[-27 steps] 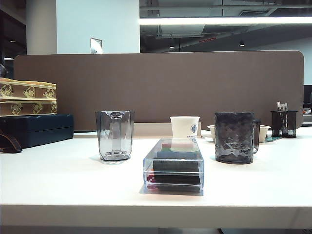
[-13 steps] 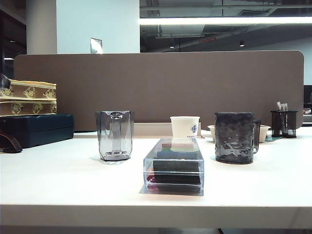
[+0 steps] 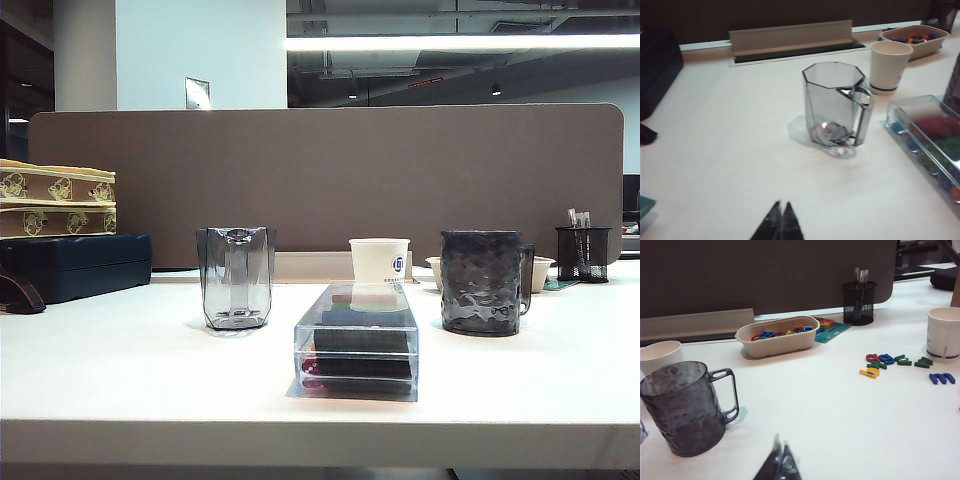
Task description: Pick up the letter "c" and put it in the paper cup.
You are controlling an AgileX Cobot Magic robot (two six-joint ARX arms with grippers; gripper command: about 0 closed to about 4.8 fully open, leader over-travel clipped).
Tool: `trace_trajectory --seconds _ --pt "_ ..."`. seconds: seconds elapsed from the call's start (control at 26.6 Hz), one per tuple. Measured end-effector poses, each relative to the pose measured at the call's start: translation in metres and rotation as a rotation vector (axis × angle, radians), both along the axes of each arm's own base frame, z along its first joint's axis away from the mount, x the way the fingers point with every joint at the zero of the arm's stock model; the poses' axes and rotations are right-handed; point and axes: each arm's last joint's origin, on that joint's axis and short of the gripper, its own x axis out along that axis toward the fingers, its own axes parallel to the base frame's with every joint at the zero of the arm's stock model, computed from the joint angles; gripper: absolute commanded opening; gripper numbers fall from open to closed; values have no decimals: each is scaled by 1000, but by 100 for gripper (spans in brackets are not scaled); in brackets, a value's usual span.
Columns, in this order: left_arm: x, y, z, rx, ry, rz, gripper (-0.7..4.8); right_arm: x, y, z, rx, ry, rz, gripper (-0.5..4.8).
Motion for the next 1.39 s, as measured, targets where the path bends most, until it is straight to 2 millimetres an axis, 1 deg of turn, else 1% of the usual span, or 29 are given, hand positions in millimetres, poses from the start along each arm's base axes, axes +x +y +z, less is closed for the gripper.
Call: trace_trajectory --seconds 0.08,0.26,0.45,0.79,1.05,1.39 --pt "-2 2 -3 -11 -27 30 -6 0 0 0 0 0 0 -1" --pt "-5 4 -9 -23 -47 36 -6 0 0 0 0 0 0 -1" --pt "-6 6 -19 -10 -34 68 -6 0 0 0 0 0 0 -1" --pt "-11 9 -16 -32 -74 79 -6 0 0 0 0 0 0 -1" --pt "-11 9 -17 -25 -69 80 -6 0 0 0 0 0 0 -1" --pt "-11 9 -8 -71 -141 79 -6 0 0 0 0 0 0 -1"
